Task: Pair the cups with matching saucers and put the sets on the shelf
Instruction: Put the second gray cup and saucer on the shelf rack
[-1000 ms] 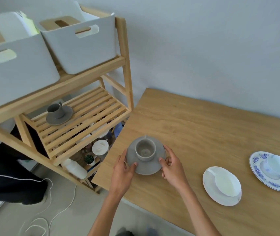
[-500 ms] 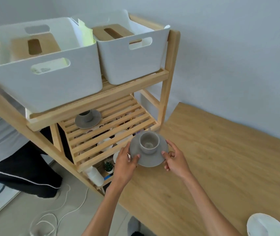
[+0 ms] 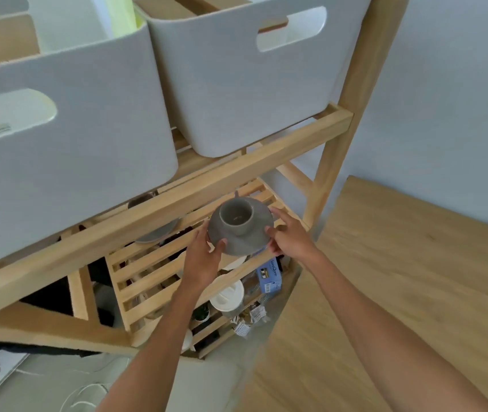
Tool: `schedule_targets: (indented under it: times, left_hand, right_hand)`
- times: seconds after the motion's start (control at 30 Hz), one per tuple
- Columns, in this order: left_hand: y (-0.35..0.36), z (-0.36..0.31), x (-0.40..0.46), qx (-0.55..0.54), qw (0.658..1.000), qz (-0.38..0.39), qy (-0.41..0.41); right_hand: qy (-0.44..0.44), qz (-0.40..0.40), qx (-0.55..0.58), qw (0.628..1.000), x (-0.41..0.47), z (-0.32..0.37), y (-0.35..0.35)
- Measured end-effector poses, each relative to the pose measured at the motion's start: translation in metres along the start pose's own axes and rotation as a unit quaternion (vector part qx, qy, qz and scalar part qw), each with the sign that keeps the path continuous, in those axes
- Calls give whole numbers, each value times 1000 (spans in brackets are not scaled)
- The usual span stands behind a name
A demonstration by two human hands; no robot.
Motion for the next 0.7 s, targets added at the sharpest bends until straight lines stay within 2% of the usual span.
schedule_targets:
  times: [0.2,0.5,0.6,0.63,0.7]
  left_hand:
    - [7,26,42,-9,999,35,-1]
    - [6,34,64,129,991,27,21]
    - [3,29,64,193,978,0,80]
    - [2,28,63,212,975,25,66]
    - [3,31,63,237,966,99,-23]
  right_hand:
    - [49,29,-7,998,52,-15,11]
    - [49,37,-84,995,93,-19,15]
    - [28,43,-143,988,92,-14,18]
    - [18,48,-164,985,89,-12,19]
    - [-12,56,-215,975,83,-8,21]
Point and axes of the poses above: each hand's wrist, its own x-axis towards the middle knuckle, its own y-axis out of the palm, z = x × y, the point moved 4 cm from there along x, towards the middle knuckle, and after that the axes turned 4 degrees about -y, right-handed, at the moved point
